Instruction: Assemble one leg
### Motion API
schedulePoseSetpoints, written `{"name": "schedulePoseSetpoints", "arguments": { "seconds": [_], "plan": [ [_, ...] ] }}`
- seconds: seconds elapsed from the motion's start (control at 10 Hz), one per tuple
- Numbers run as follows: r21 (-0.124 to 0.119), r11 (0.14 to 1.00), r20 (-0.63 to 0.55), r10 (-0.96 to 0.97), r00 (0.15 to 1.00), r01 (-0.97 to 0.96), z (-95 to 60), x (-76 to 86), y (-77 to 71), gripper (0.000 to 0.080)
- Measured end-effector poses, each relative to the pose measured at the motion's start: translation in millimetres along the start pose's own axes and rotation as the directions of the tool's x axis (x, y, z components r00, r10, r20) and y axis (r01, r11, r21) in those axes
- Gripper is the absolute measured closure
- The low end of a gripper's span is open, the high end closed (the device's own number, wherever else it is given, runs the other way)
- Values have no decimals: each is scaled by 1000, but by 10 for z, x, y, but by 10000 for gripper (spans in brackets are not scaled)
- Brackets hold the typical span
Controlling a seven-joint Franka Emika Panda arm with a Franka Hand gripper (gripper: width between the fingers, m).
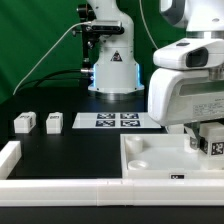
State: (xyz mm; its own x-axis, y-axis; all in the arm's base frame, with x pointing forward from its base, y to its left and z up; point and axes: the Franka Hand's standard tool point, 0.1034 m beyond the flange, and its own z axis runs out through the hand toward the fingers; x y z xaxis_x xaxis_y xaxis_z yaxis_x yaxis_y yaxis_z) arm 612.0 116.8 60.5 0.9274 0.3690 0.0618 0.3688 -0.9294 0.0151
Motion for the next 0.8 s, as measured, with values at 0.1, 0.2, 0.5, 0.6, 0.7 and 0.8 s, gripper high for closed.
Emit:
{"name": "schedulePoseSetpoints", "arguments": {
  "seconds": [0.1, 0.2, 0.5, 0.6, 0.7, 0.8],
  "plan": [
    [0, 1000, 0, 0, 1000, 0, 0, 0, 0, 511],
    [0, 1000, 0, 0, 1000, 0, 0, 0, 0, 511],
    [1, 1000, 0, 21, 1000, -21, 1, -1, 0, 511],
    [6, 981, -2, 192, 981, -192, 0, -1, -6, 511],
    [2, 924, -12, 381, 924, -381, -2, -15, -12, 511],
    [0, 867, -20, 498, 867, -498, -3, -24, -15, 509]
  ]
}}
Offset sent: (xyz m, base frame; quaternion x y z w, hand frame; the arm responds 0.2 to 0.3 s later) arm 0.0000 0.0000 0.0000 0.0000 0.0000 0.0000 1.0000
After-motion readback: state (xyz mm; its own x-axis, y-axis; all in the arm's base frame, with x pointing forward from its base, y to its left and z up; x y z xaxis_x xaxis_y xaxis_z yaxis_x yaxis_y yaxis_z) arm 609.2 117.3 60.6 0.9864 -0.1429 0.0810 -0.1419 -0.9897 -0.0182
